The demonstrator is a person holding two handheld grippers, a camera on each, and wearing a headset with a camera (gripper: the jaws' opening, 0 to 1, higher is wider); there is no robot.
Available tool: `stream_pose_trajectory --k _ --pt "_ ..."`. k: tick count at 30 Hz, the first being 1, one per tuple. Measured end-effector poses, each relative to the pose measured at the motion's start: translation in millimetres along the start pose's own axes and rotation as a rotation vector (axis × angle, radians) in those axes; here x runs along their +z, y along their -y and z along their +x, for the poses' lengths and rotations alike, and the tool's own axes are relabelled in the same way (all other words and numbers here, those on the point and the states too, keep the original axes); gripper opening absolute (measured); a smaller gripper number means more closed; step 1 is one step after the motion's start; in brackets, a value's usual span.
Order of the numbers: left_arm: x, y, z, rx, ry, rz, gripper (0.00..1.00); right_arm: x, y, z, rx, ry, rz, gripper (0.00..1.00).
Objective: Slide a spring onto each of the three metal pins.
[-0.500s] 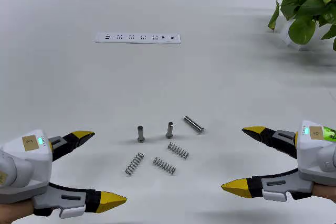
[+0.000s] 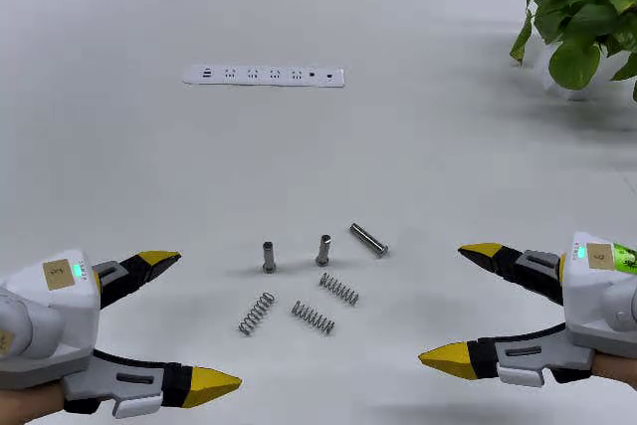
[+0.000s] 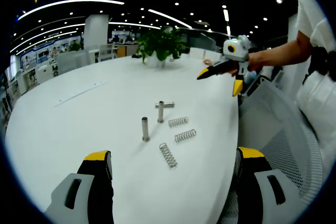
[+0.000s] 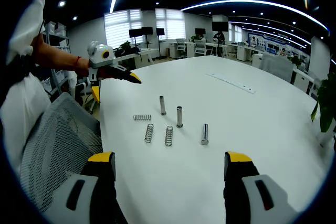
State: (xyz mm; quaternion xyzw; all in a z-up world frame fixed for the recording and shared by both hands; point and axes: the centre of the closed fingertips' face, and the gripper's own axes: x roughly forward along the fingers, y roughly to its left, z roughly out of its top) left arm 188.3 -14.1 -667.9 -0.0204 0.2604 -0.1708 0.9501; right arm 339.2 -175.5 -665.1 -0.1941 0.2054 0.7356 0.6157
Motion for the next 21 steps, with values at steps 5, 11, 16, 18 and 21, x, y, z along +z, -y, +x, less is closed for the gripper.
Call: stream_pose_trajectory --k 5,11,16,18,21 --pt "1.5 2.6 0.6 -0.003 0.002 -0.004 1.00 -1.0 0.2 -0.6 -0.001 -0.002 0.001 0.86" --pt "3.1 6.8 1.4 -0.004 -0.001 -0.003 1.00 -1.2 -0.8 -1.5 -0.003 -0.006 0.002 0.86" --pt "3.4 8.3 2.1 -0.008 0.002 -0.006 1.00 0.0 -0.7 -2.1 -0.006 -0.011 0.003 0.85" --pt "3.2 7.8 2.2 -0.007 0.003 -0.006 1.00 1.8 0.3 -2.9 -0.008 -0.011 0.002 0.85" --pt "3.4 7.3 2.2 -0.008 0.008 -0.008 1.00 4.4 3.0 -2.5 -0.010 -0.007 0.003 0.83"
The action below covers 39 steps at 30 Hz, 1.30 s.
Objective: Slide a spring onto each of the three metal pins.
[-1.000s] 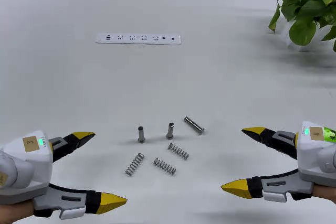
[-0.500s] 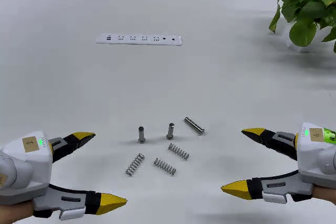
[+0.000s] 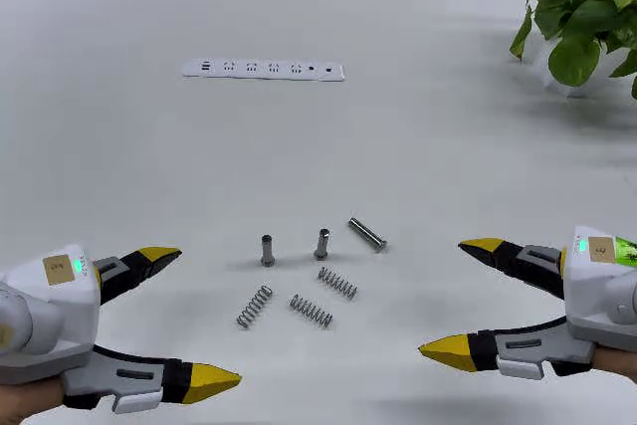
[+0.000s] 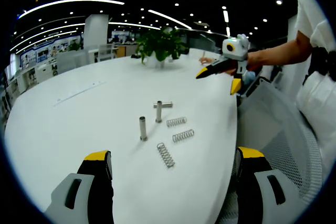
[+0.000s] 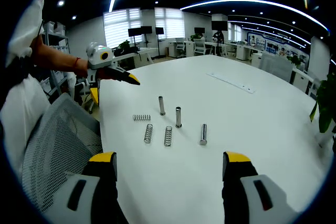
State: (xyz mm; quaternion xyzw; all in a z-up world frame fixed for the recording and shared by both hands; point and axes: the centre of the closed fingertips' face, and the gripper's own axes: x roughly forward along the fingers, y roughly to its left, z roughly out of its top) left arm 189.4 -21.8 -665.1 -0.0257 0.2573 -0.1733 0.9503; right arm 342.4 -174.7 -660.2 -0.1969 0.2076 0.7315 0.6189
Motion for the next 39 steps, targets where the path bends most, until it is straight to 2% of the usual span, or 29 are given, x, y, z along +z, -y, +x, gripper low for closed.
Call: stream_pose_trajectory --k 13,21,31,34,39 --pt "-3.3 -8.4 0.7 0.006 0.010 -0.004 1.00 13.1 9.3 10.0 -0.004 -0.004 -0.010 0.78" --pt "-1.6 -5.5 4.2 0.005 0.011 -0.004 1.00 15.0 29.1 24.4 -0.027 -0.047 0.020 0.74" --pt "-4.1 -9.8 5.8 0.005 0.022 -0.017 1.00 21.6 34.4 43.9 -0.029 -0.079 0.022 0.66" --pt "-4.7 -10.5 5.9 0.005 0.023 -0.022 1.00 21.9 42.7 49.5 -0.033 -0.088 0.026 0.64" --pt "-5.6 -10.5 7.1 0.006 0.020 -0.028 1.00 22.3 46.6 59.7 -0.045 -0.115 0.025 0.60"
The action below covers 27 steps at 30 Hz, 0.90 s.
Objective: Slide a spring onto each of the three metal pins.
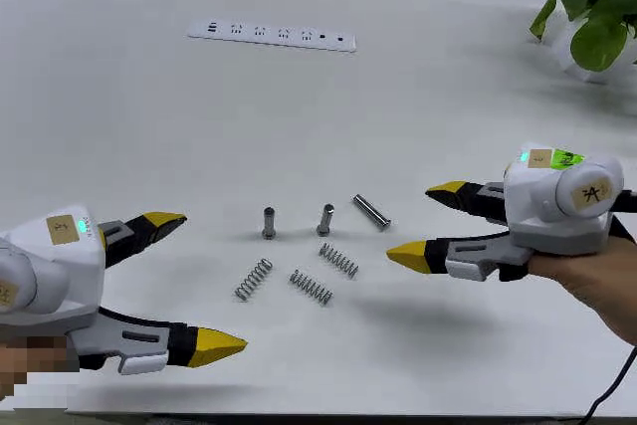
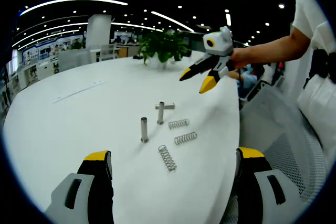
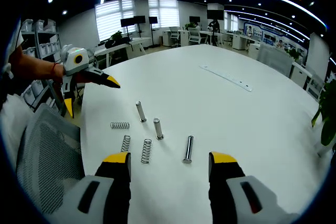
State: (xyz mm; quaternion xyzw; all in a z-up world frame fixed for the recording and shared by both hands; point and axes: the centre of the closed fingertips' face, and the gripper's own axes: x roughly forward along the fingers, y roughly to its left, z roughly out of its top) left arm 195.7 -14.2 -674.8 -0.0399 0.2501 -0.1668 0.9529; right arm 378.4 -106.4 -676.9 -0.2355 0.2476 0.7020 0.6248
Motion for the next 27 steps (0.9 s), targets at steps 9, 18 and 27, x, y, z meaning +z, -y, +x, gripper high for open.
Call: stream_pose_trajectory --k 9,18,27 --pt "2.4 0.2 4.5 -0.006 0.003 -0.005 1.00 4.3 15.7 14.2 -0.033 -0.056 0.021 0.48" --pt "3.5 -2.5 7.9 -0.007 0.009 -0.018 1.00 7.3 23.9 32.0 -0.051 -0.102 0.040 0.37" --pt "6.1 -2.4 11.0 -0.009 0.019 -0.028 1.00 7.6 30.8 56.0 -0.051 -0.162 0.060 0.31"
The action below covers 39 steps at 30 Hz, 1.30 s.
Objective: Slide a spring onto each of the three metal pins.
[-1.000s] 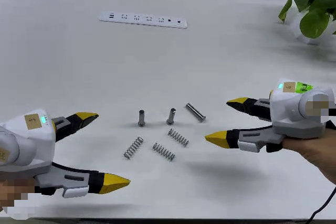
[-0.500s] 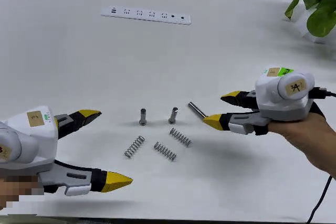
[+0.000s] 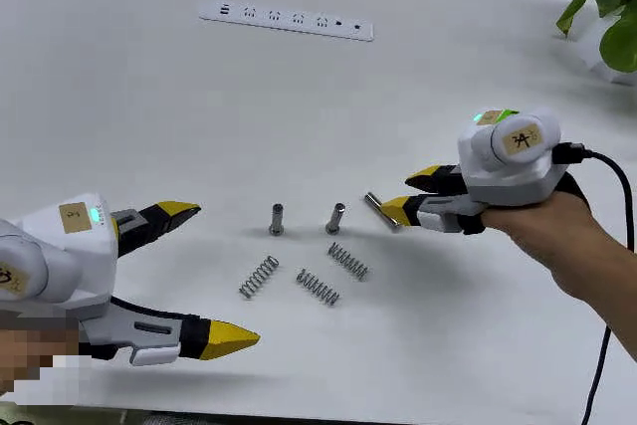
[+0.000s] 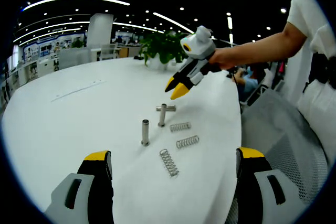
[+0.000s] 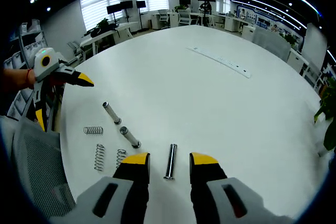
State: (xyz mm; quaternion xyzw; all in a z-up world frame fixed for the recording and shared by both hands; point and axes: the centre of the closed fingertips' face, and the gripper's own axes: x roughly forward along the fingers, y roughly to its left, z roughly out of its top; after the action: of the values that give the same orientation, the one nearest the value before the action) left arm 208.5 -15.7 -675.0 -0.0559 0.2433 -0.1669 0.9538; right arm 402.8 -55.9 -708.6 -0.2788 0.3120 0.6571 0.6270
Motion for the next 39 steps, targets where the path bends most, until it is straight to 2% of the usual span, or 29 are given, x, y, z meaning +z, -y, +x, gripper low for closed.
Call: stream_pose_trajectory --k 8,18,24,28,32,34,39 --pt "-2.3 -4.3 -0.6 0.003 0.005 -0.011 1.00 2.1 2.3 15.4 0.004 -0.045 0.011 0.26" --pt "0.8 -2.6 2.2 0.002 0.013 -0.021 0.99 -7.0 3.8 35.4 0.014 -0.126 0.027 0.19" --pt "0.0 -3.1 2.6 0.001 0.014 -0.026 0.99 -6.9 5.9 40.2 0.017 -0.158 0.039 0.18" --pt "-0.2 -4.2 2.2 0.002 0.018 -0.029 0.98 -9.1 6.1 45.6 0.026 -0.196 0.043 0.17" --pt "-1.0 -5.4 1.5 0.003 0.020 -0.034 0.98 -12.9 3.3 41.1 0.028 -0.231 0.042 0.16" --pt "-1.2 -5.7 1.1 0.003 0.021 -0.035 0.98 -15.4 6.7 42.3 0.028 -0.245 0.042 0.16" --pt "-3.0 -7.9 0.9 0.002 0.024 -0.040 0.98 -16.6 2.3 42.5 0.035 -0.258 0.038 0.15"
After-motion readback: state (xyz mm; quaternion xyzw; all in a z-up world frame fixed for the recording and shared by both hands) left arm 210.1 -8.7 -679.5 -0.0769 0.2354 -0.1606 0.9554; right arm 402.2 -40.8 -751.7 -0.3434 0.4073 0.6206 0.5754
